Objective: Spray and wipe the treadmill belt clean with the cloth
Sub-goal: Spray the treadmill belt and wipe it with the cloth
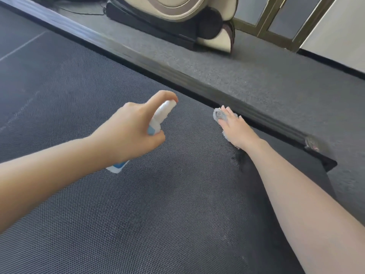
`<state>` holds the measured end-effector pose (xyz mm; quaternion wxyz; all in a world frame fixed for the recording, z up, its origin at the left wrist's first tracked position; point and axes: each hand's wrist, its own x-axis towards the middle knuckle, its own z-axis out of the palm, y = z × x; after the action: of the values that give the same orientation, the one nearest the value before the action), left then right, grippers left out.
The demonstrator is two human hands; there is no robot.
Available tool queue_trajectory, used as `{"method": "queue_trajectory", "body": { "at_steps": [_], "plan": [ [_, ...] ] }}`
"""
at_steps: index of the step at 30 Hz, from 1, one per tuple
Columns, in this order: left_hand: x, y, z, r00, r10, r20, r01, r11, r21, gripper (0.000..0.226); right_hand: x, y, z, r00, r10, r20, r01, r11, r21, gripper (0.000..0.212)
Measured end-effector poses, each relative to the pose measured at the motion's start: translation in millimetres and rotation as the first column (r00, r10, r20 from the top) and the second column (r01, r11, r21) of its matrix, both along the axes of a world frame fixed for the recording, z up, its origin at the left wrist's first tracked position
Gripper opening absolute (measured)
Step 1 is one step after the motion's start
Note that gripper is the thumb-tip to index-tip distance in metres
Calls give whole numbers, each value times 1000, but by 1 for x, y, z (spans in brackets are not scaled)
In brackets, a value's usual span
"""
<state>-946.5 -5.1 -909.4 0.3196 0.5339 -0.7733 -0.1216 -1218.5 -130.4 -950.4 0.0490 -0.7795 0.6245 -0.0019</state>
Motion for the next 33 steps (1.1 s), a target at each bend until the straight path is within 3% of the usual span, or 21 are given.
{"method": "queue_trajectory", "body": {
  "at_steps": [4,8,12,16,20,22,26,31,33],
  "plan": [
    [-22,-35,3,996,-18,90,17,1000,12,54,-8,6,1,997,-56,44,54,997,57,46],
    [-56,-83,12,986,3,166,-13,998,60,58,-39,16,-10,974,-169,153,171,985,2,52],
    [-85,-113,13,981,13,191,-34,994,105,62,-58,31,-15,967,-193,166,199,980,-20,53],
    [-95,-114,3,980,122,156,-129,991,37,57,-64,30,-21,992,-128,19,128,992,-9,46],
    [-97,-110,-2,978,192,81,-187,980,-64,53,-60,37,-15,993,-120,-3,120,993,-17,47],
    [-99,-111,1,980,180,83,-177,983,-43,54,-59,38,-12,992,-124,17,124,992,-18,46],
    [-96,-104,6,990,120,72,-121,993,3,54,-63,34,-17,987,-67,-146,64,998,-25,37],
    [-112,-63,-6,994,-77,75,82,995,-61,55,-73,49,-11,990,-142,-14,142,990,10,40],
    [-121,-51,-9,986,-131,101,134,991,-20,54,-84,60,-6,980,-201,3,201,979,44,45]
  ]
}}
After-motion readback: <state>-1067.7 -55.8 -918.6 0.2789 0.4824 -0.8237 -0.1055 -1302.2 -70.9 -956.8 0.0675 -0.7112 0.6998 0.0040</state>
